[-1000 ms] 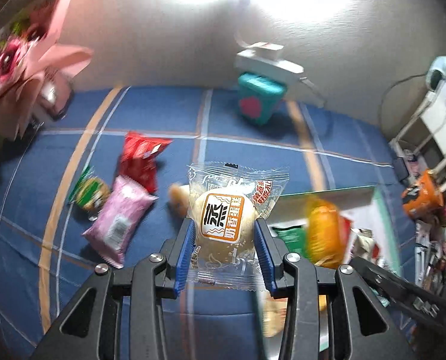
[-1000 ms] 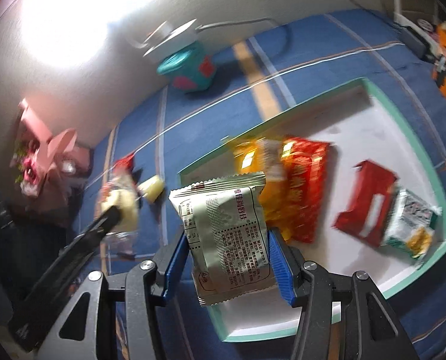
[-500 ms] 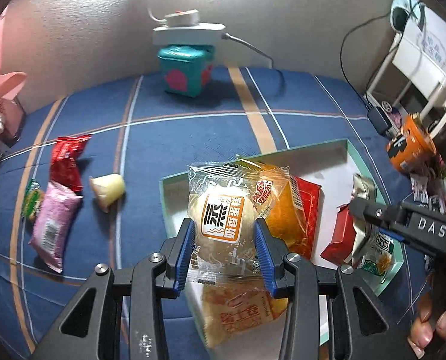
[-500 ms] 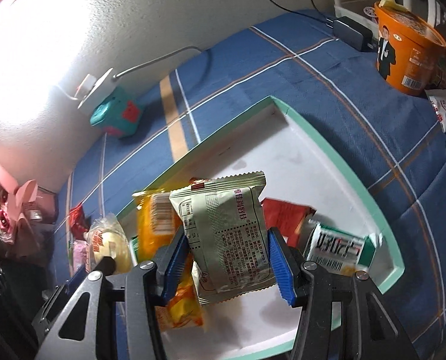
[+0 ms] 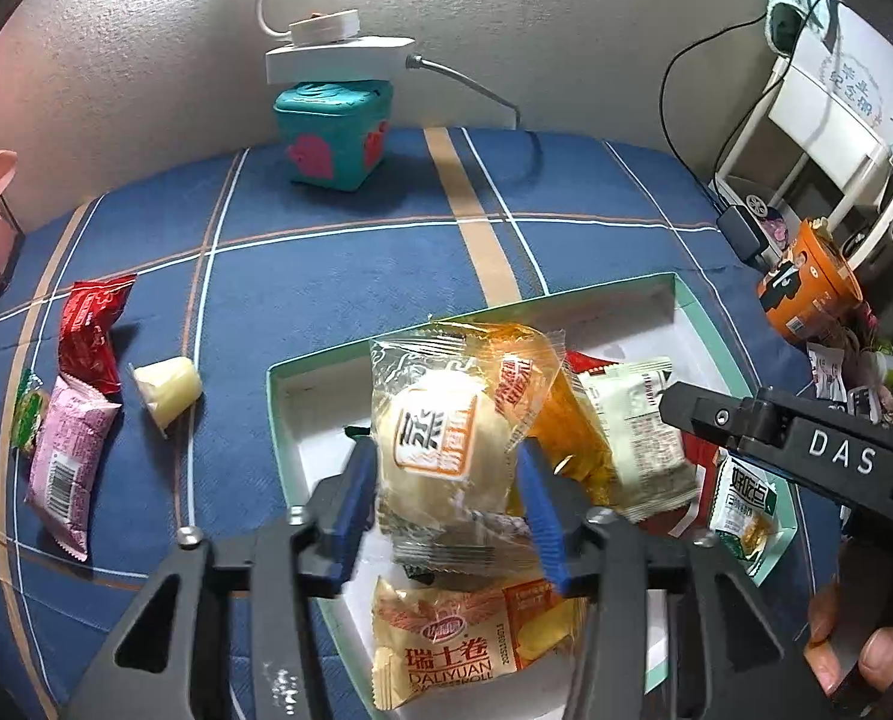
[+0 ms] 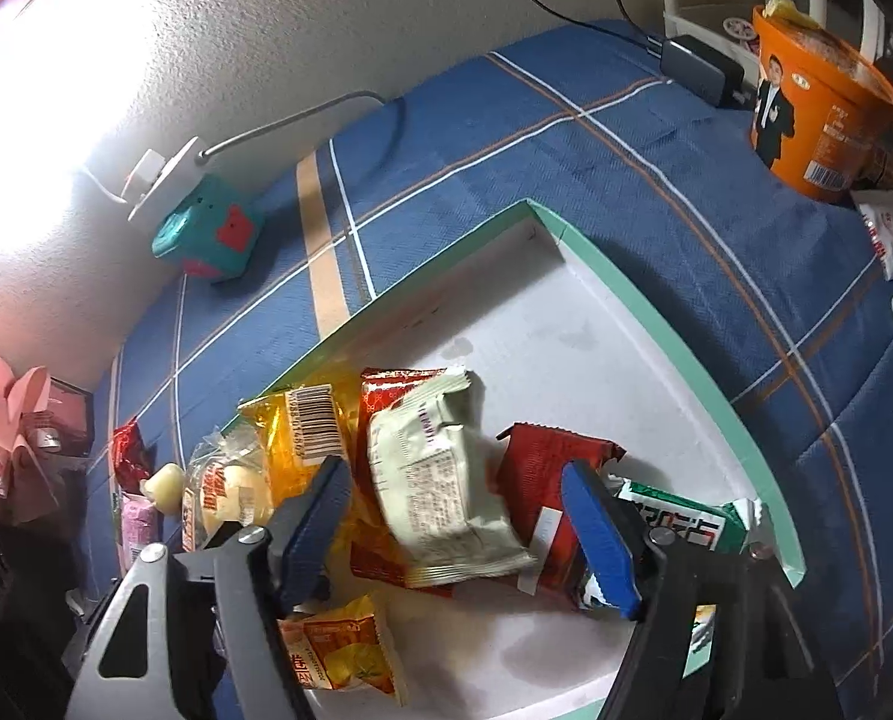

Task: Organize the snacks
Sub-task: 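Carry both packs to the white tray and open both tools to release, then move both tools back toward the remaining snacks on the bedspread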

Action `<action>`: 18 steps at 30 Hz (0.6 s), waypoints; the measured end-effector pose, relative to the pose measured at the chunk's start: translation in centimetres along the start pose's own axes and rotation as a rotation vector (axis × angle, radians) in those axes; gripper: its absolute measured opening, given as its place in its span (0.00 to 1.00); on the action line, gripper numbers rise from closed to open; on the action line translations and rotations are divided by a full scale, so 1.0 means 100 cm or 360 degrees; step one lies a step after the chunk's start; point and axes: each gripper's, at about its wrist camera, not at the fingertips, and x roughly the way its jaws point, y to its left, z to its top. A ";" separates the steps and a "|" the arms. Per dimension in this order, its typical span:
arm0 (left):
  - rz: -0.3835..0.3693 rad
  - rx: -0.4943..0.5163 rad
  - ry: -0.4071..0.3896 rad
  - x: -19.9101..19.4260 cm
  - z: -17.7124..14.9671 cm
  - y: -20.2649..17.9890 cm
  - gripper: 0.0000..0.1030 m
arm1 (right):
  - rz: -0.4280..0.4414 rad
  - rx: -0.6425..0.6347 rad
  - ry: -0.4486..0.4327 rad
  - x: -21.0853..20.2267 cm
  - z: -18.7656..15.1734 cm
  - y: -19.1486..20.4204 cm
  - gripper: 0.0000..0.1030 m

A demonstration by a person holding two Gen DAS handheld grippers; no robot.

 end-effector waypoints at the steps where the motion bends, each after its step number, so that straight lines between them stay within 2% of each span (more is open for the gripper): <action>1: -0.0002 -0.0011 0.0005 -0.002 0.000 0.001 0.60 | -0.0006 -0.0004 0.0006 -0.001 0.000 0.000 0.77; 4: -0.0008 -0.0043 0.0006 -0.010 0.002 0.005 0.63 | -0.0041 -0.0027 0.0024 -0.002 -0.002 0.003 0.81; 7: 0.0032 -0.0106 0.0033 -0.017 0.003 0.013 0.78 | -0.0061 -0.0065 0.0034 -0.004 -0.005 0.007 0.90; 12: 0.0115 -0.0227 0.0046 -0.027 0.001 0.035 0.78 | -0.0097 -0.0141 0.0055 -0.006 -0.012 0.019 0.91; 14: 0.0154 -0.0283 0.0046 -0.030 0.001 0.045 0.79 | -0.0107 -0.0153 0.0079 -0.005 -0.014 0.022 0.96; 15: 0.0179 -0.0311 0.0044 -0.032 0.001 0.050 0.82 | -0.0108 -0.0155 0.0091 -0.006 -0.015 0.024 0.96; 16: 0.0210 -0.0332 0.0038 -0.033 0.001 0.055 0.91 | -0.0106 -0.0159 0.0099 -0.006 -0.017 0.025 0.96; 18: 0.0281 -0.0355 0.0011 -0.037 0.000 0.062 0.95 | -0.0113 -0.0179 0.0106 -0.008 -0.019 0.029 0.96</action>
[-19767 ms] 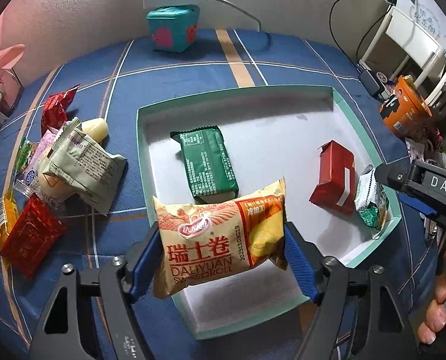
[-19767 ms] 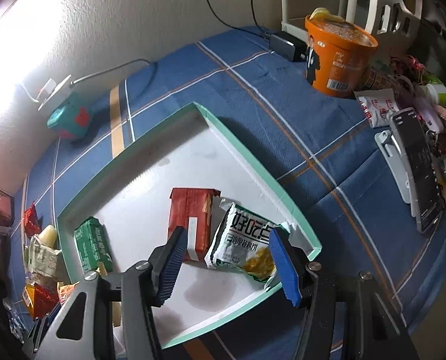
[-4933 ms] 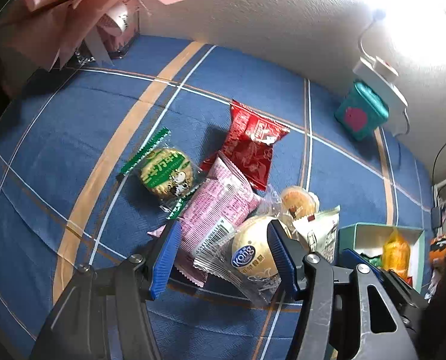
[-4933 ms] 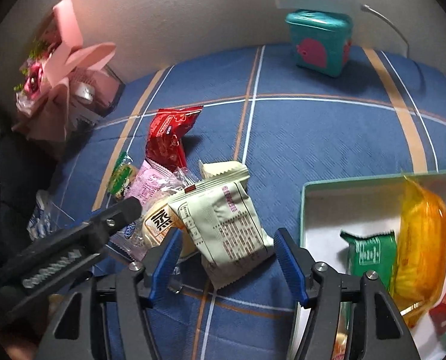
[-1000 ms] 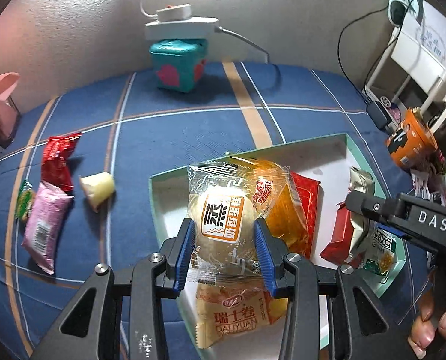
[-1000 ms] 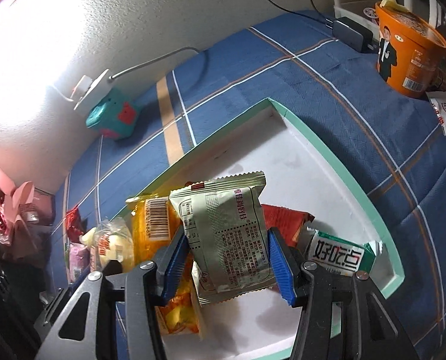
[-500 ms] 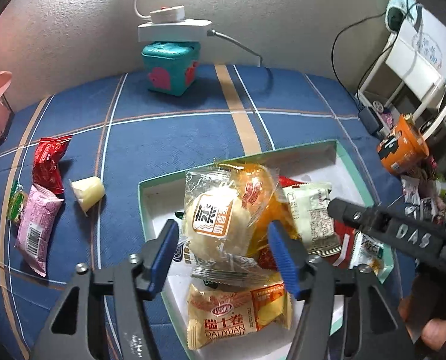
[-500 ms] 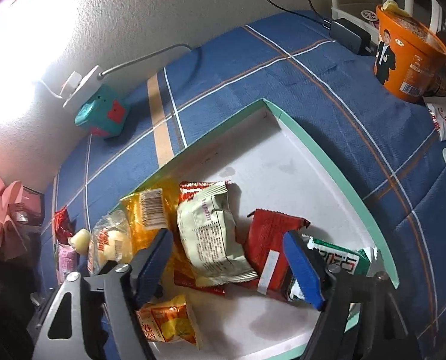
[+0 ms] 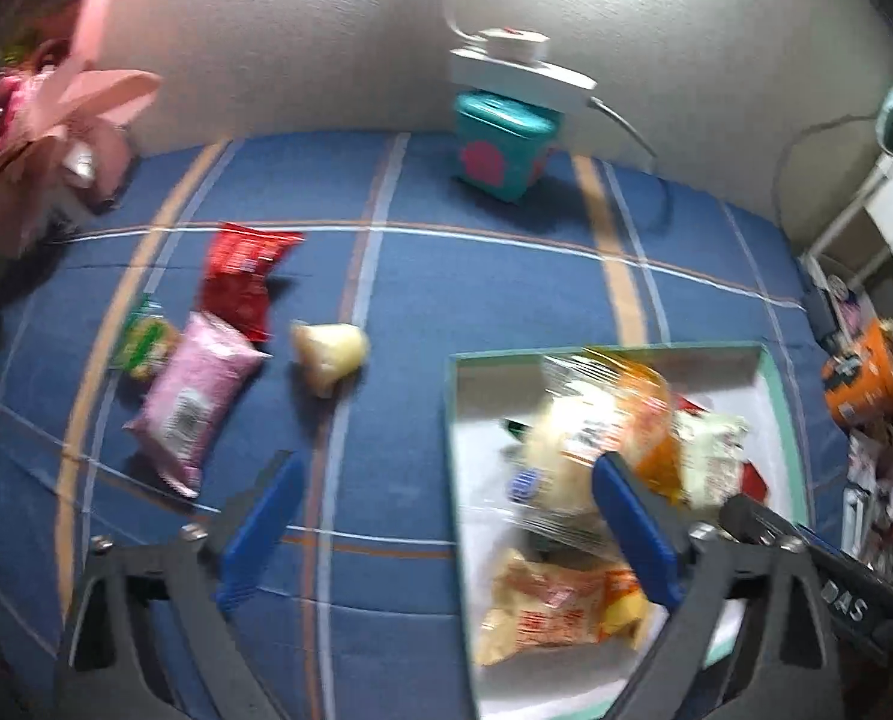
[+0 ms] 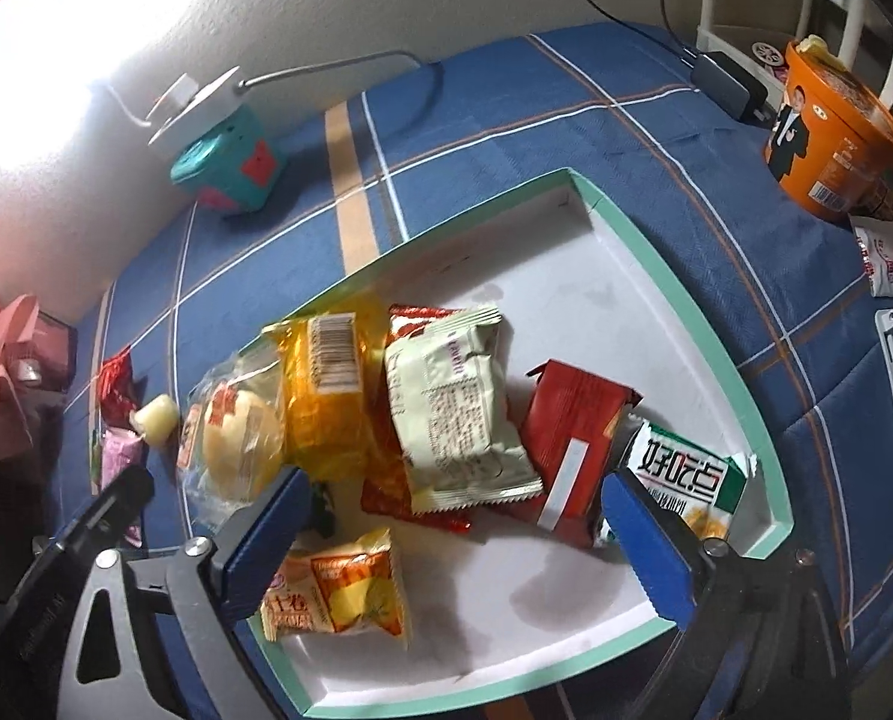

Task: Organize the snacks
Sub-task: 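Move both tools back toward the remaining snacks on the bedspread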

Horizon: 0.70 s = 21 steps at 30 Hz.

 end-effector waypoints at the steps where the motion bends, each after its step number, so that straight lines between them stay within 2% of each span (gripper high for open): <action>1: 0.0031 -0.0003 -0.0013 -0.001 0.000 0.003 0.95 | -0.0011 -0.0012 -0.0002 -0.001 -0.002 0.003 0.96; 6: 0.0168 0.0006 -0.0060 -0.008 -0.001 0.015 0.95 | -0.0041 -0.0086 -0.0018 -0.008 -0.009 0.017 0.99; 14: 0.0230 -0.0005 -0.0098 -0.018 -0.004 0.031 0.97 | -0.0060 -0.0198 -0.0001 -0.005 -0.020 0.043 1.00; 21: 0.0280 -0.0067 -0.0081 -0.026 -0.009 0.057 0.97 | -0.0060 -0.0287 -0.0050 -0.014 -0.028 0.070 1.00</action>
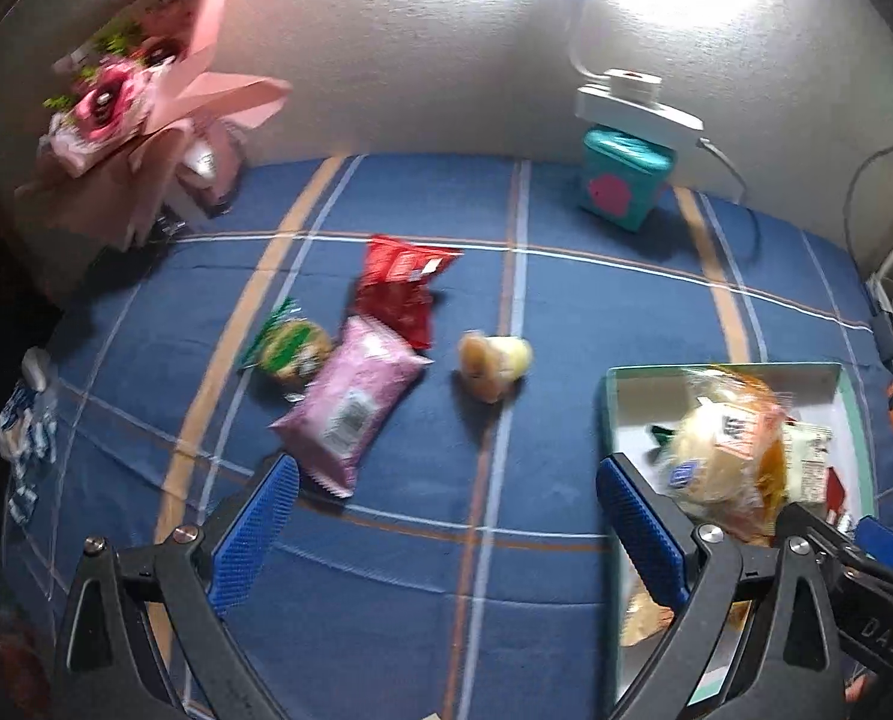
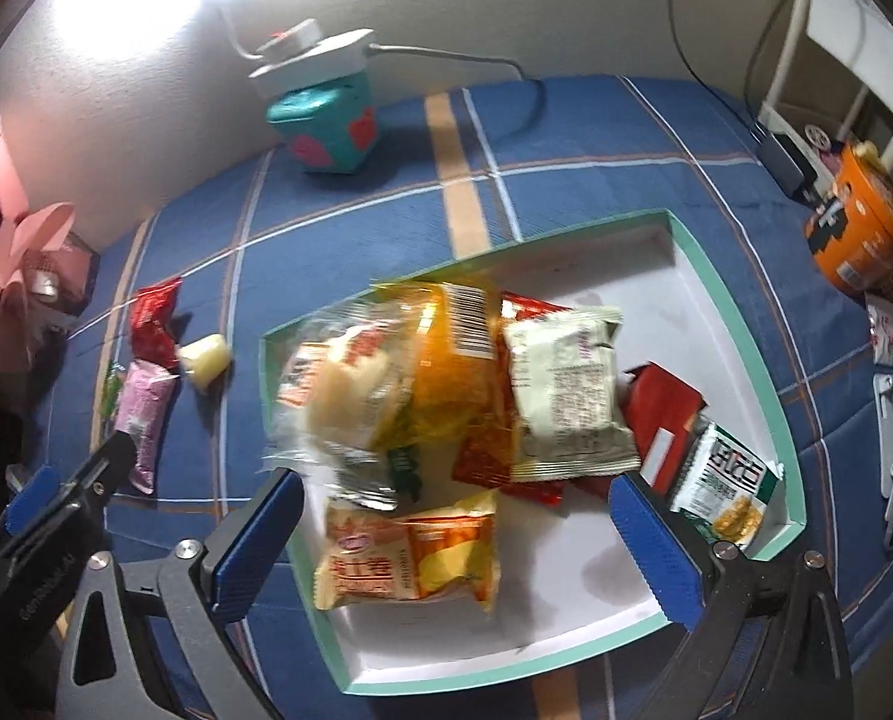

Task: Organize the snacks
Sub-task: 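Move both tools back toward the remaining snacks on the bedspread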

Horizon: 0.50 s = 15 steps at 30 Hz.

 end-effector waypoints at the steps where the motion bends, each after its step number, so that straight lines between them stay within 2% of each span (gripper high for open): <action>1: 0.0019 -0.0011 0.0002 0.000 0.000 0.007 0.97 | 0.0001 -0.0023 -0.0002 -0.001 0.000 0.007 1.00; 5: 0.0051 -0.0052 0.0021 0.003 0.002 0.030 0.97 | 0.0027 -0.0089 0.0011 -0.001 -0.003 0.028 1.00; 10: 0.0157 -0.0087 0.0064 0.013 0.000 0.063 0.97 | 0.0047 -0.0162 0.0005 -0.002 -0.006 0.056 1.00; 15: 0.0171 -0.0169 0.0123 0.023 -0.005 0.094 0.97 | 0.0085 -0.0233 0.0016 0.000 -0.014 0.084 1.00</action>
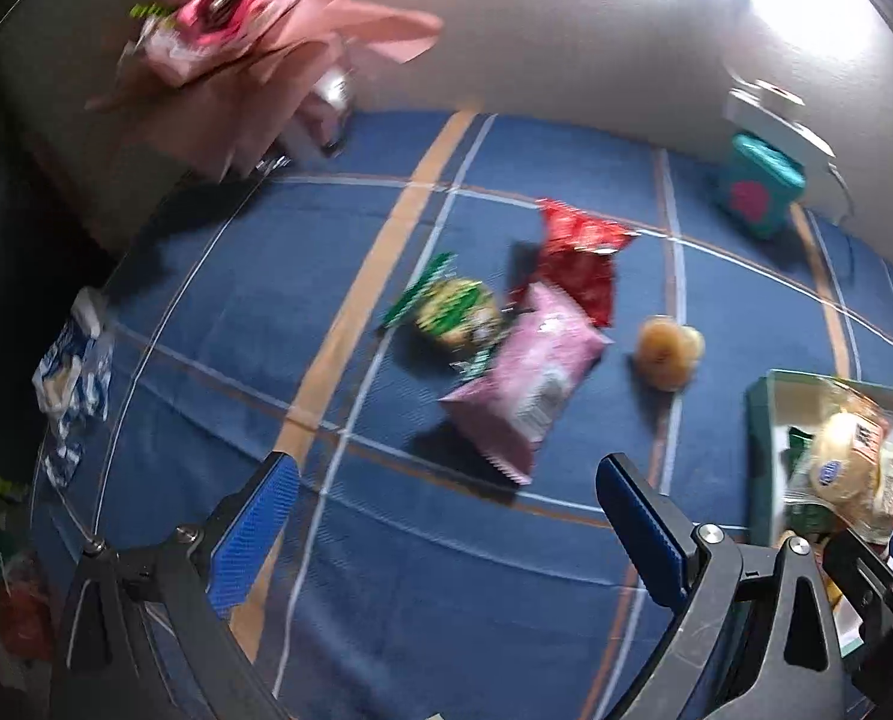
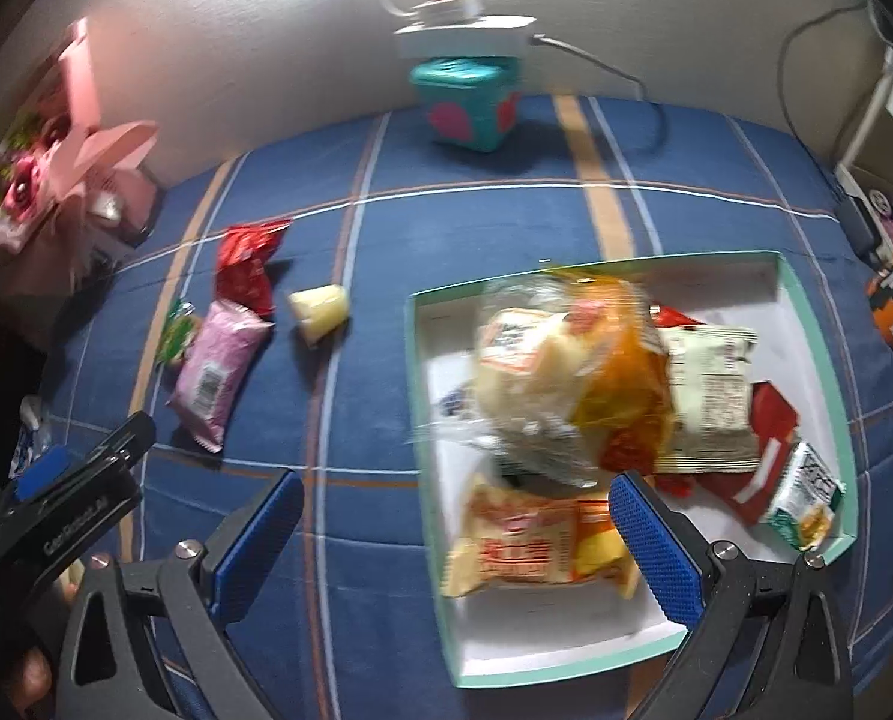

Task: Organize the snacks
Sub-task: 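Move both tools back toward the remaining snacks on the bedspread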

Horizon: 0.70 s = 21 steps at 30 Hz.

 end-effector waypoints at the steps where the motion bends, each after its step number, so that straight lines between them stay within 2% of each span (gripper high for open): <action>1: 0.0017 -0.0010 0.0005 0.001 -0.001 0.005 0.97 | 0.0007 -0.0007 0.0004 0.001 -0.001 0.004 1.00; 5: 0.0087 -0.0050 0.0010 0.007 -0.002 0.027 0.97 | 0.0008 -0.0036 0.0012 0.007 -0.003 0.022 1.00; 16: 0.0093 -0.0167 0.0023 0.011 -0.004 0.063 0.97 | 0.0070 -0.0143 0.0018 0.024 -0.009 0.070 1.00; 21: 0.0049 -0.0210 0.0027 0.020 0.001 0.069 0.97 | 0.0098 -0.0180 -0.0018 0.031 -0.003 0.083 1.00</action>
